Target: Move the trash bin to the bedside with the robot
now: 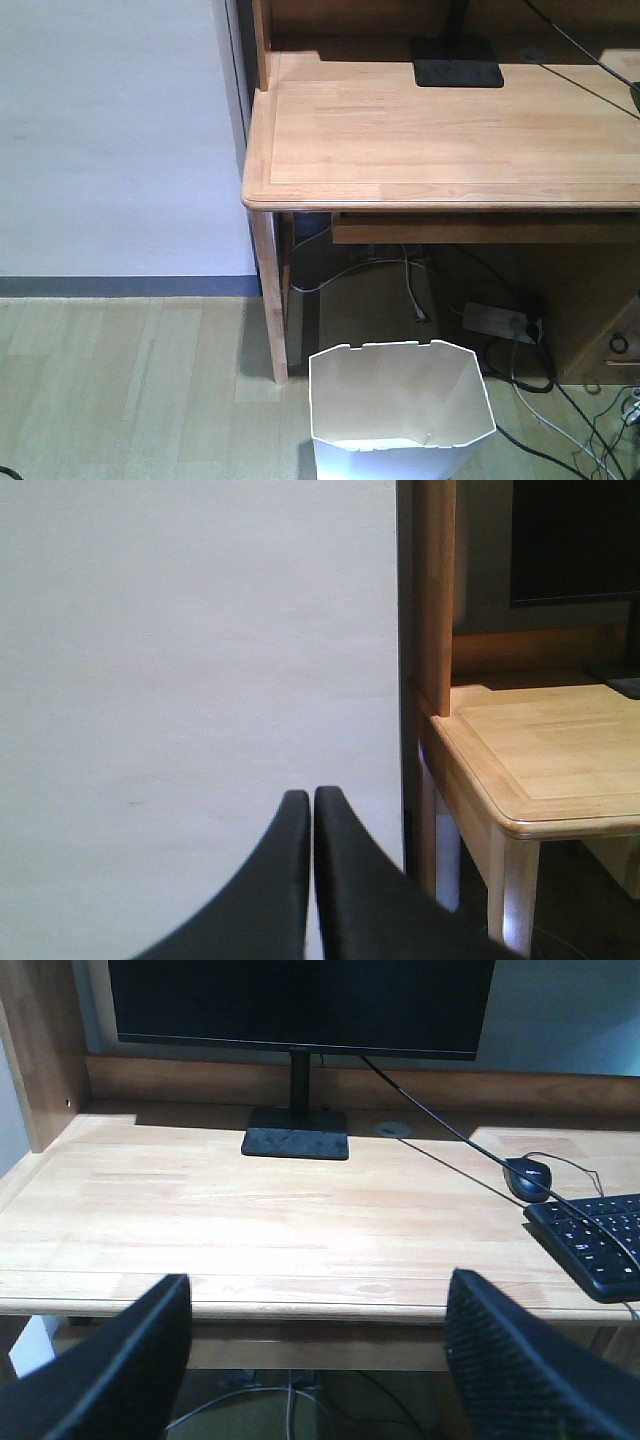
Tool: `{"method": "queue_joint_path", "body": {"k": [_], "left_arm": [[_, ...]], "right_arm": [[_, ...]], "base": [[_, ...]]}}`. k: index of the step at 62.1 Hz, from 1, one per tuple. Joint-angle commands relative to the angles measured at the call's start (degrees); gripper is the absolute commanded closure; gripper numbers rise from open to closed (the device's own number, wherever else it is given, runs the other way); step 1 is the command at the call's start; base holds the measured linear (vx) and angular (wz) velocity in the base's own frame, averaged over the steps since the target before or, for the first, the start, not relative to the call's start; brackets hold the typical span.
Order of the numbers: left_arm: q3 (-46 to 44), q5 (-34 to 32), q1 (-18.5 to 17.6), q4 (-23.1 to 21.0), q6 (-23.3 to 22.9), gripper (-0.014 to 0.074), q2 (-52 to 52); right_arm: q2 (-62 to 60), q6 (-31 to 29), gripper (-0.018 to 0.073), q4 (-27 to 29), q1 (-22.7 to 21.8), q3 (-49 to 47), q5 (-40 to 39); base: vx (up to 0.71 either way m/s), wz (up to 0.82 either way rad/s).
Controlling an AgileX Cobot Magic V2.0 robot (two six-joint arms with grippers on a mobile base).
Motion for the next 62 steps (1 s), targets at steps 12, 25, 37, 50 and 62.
{"method": "queue_joint_path", "body": {"k": [12,25,37,50,62], "left_arm": [[0.67,-4.27,-0.35,-0.54,-0.79,0.0603,-0.31],[0.67,-4.27,-0.35,-0.54,-0.79,0.0603,-0.31],[0.67,-4.27,-0.35,-0.54,-0.79,0.0603,-0.31],[0.67,-4.27,-0.35,-0.54,-0.79,0.0603,-0.31],[0.67,-4.27,-0.35,-0.54,-0.79,0.0603,-0.31]], "right_arm": [[8.04,1.06,0.0063,2.29,-0.43,-9.47,7.04],[18.61,0.49,0.0064,4.92,-0.43,-16.74,18.78],[27.96,-3.97,0.0064,7.8,-0.43,-19.8,23.06],[41.97,-8.72,0.0064,12.0,-0.48,-21.86,24.53],[56.05,-12.19,0.0064,13.35,-0.47,-24.49,23.87]], "base": [[0.0,0.0],[0.0,0.0],[0.0,0.0],[0.0,0.0],[0.0,0.0]]}}
